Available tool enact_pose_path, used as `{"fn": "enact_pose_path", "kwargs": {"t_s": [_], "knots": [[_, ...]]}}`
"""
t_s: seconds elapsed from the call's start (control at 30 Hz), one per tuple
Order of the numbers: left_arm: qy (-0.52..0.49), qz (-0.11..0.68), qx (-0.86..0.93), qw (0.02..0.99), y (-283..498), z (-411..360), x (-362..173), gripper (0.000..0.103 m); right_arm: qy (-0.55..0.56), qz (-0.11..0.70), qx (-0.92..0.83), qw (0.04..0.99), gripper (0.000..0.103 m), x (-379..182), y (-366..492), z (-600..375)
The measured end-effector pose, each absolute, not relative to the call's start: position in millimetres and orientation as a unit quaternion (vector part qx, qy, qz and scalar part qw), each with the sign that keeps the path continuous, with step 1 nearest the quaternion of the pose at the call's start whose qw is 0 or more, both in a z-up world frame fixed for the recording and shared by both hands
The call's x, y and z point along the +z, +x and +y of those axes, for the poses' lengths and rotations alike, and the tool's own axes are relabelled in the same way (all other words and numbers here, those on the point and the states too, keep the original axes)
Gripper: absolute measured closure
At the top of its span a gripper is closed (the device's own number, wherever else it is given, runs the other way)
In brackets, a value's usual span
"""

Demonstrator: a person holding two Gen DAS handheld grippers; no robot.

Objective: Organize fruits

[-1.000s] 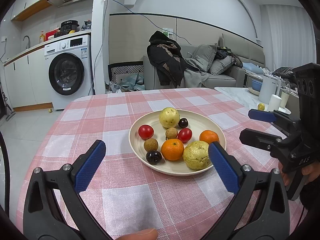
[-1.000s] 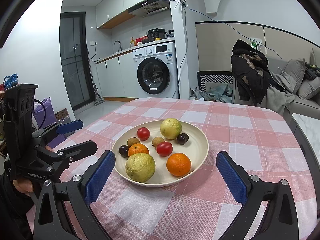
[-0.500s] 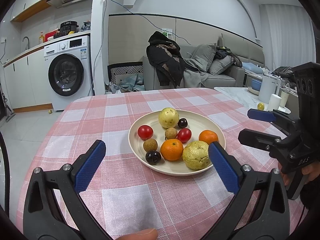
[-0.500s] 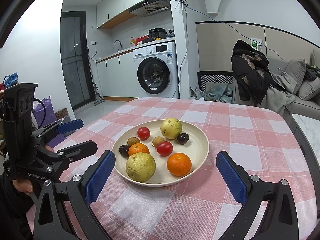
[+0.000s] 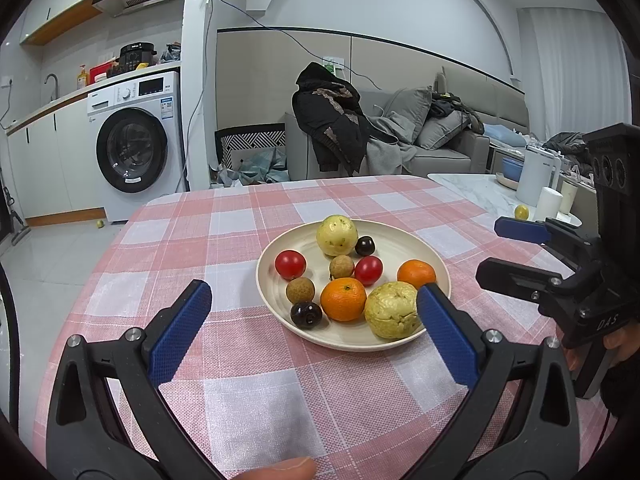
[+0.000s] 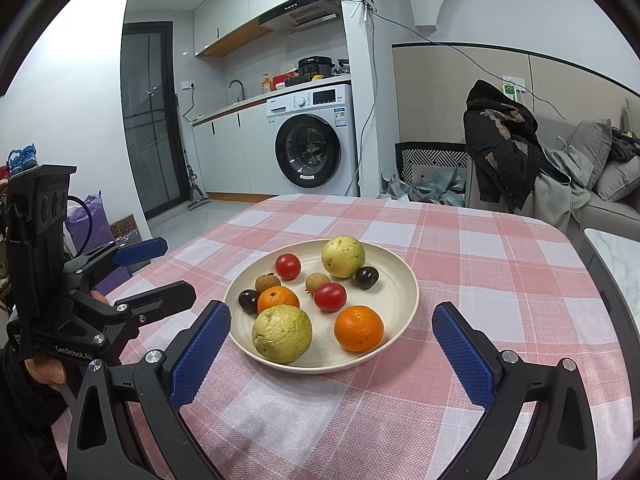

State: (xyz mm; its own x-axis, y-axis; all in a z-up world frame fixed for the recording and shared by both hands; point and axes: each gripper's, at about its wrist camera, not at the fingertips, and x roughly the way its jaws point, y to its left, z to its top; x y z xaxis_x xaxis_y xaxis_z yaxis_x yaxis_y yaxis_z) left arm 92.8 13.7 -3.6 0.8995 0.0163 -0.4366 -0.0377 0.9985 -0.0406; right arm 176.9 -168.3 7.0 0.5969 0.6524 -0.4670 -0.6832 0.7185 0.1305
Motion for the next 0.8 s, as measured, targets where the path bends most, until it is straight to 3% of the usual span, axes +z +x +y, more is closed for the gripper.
{"fn": "enact_pose_path", "kwargs": {"t_s": [0.8], "knots": [[-0.023, 0.223, 0.015, 0.974, 93.0, 13.6, -3.9, 0.001, -0.032, 0.249, 0.374, 0.893, 0.000, 6.6, 176.4, -167.6]]}}
